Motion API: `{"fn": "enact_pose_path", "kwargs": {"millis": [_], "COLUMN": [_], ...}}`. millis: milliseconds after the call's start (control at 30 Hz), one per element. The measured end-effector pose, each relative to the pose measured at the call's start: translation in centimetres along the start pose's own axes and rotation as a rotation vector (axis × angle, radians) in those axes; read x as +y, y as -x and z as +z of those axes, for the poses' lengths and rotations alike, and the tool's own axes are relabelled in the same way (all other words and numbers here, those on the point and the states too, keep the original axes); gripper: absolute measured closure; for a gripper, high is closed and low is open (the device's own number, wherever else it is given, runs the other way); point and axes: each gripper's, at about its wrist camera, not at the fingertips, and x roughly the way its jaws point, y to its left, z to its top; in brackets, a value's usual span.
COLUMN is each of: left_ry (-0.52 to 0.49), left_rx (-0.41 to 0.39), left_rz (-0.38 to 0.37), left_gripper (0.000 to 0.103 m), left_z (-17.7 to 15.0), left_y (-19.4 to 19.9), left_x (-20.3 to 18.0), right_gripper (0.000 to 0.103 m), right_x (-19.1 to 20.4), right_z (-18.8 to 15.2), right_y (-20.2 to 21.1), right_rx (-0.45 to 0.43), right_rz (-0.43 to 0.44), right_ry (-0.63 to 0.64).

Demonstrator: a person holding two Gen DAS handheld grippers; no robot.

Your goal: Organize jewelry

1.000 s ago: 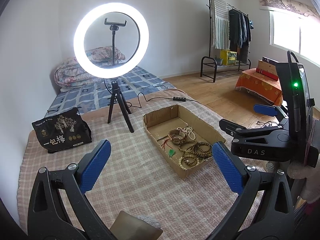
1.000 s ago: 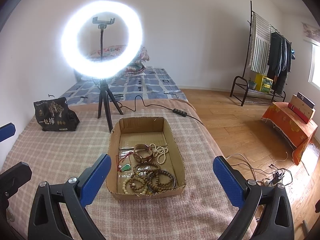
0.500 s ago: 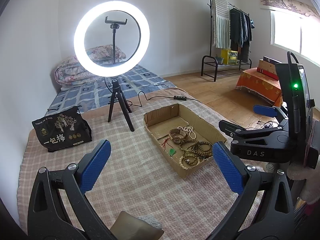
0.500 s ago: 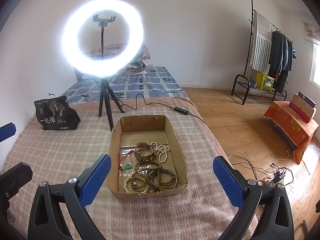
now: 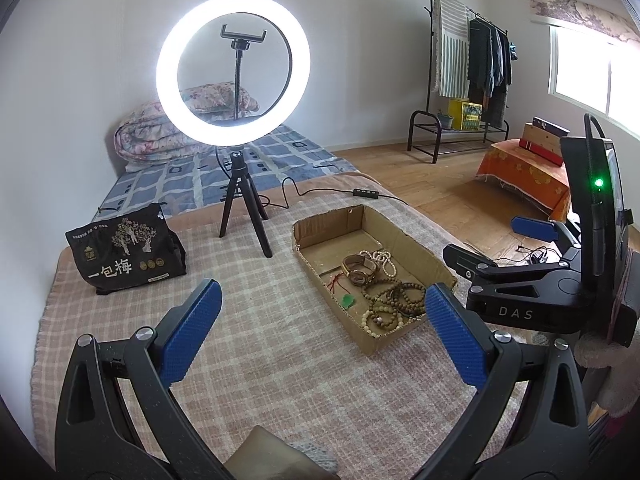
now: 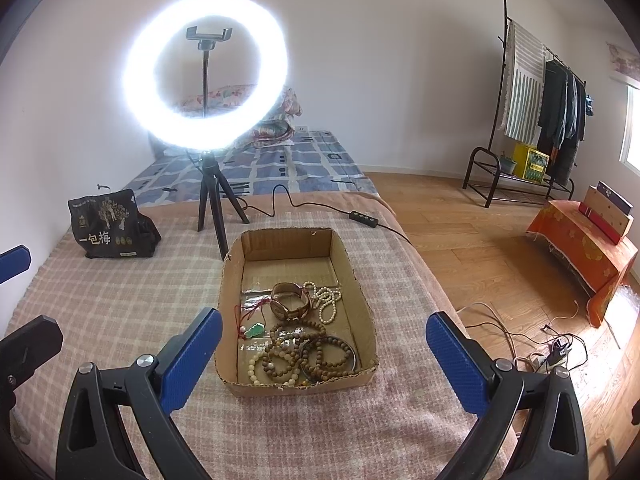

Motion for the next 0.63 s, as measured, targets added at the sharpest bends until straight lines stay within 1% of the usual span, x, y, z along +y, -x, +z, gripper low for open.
{"fn": "enact_pose_path", "kwargs": {"millis": [433,633], "left_ry": [0.004,-0.005], "left_rx": [0.000,-0.013], "left_rz": [0.000,0.013], "left_gripper": [0.000,0.000], "left_z": [0.04,0.19], "left_y": [0.10,0.17], "left_x": [0.12,-0.04], "right_gripper": [0.000,0.000], "right_x": [0.17,0.13], "right_z": [-0.06,-0.06], "right_y": [-0.25,-0.34], "right_rx": [0.013,0.019], "right_rz": [0.011,0.013], "right_ry": [0.006,0.002]}}
